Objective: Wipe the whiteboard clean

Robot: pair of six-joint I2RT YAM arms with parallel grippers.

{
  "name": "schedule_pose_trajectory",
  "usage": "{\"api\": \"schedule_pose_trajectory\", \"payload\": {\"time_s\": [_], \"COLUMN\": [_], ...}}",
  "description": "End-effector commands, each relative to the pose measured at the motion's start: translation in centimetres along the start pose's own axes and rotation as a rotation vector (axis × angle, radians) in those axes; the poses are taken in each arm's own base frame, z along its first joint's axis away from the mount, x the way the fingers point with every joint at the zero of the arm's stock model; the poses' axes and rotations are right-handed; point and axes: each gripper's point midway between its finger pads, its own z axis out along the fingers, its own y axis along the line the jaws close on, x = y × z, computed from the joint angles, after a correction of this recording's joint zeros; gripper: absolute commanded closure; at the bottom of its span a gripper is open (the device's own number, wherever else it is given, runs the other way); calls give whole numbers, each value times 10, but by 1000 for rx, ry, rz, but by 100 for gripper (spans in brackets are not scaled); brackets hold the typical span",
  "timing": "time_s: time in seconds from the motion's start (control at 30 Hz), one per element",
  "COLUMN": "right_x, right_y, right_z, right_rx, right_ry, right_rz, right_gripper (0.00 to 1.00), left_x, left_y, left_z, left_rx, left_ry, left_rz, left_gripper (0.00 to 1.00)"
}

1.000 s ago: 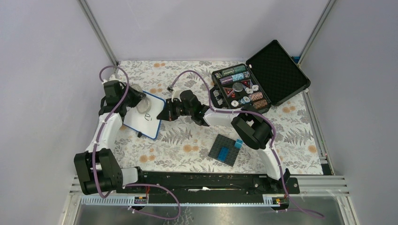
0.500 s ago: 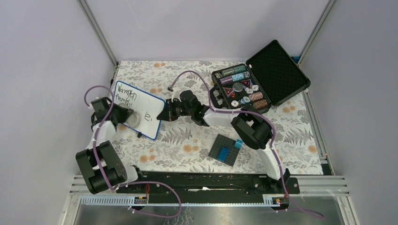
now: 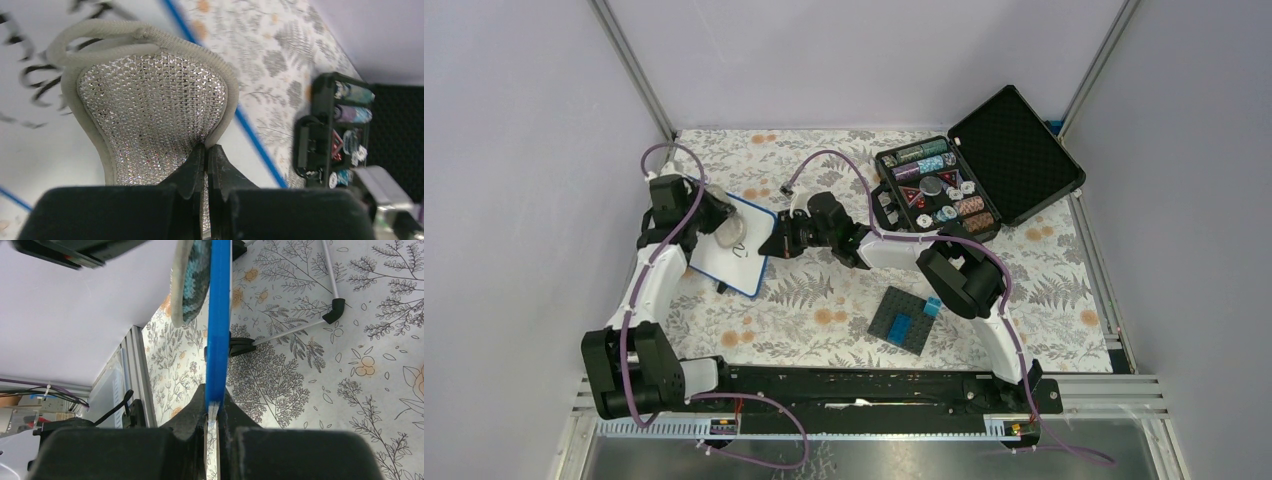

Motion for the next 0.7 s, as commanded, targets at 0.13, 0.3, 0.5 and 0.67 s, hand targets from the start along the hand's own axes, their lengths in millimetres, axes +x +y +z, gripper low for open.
{"api": "schedule_pose_trajectory", "payload": {"time_s": [0.13, 0.3, 0.5, 0.67], "right_x": [16, 16, 16, 15], "right_y": [61, 61, 62, 63], "right_z": [-1, -2, -2, -1], "right_rx": [-201, -199, -205, -208], "right_ry": [76, 75, 75, 75], "right_rz": [-101, -103, -103, -103], "right_gripper": [100, 100, 100, 100], "left_x": [-7, 18, 30, 30], "left_y": [-37, 23, 99, 72], "left_z": [4, 10, 0, 3], "left_rx": [65, -104, -187, -84], "left_ry": [3, 49, 114, 135], "left_rz": [68, -27, -260, -212], "left_gripper": [100, 100, 100, 100]}}
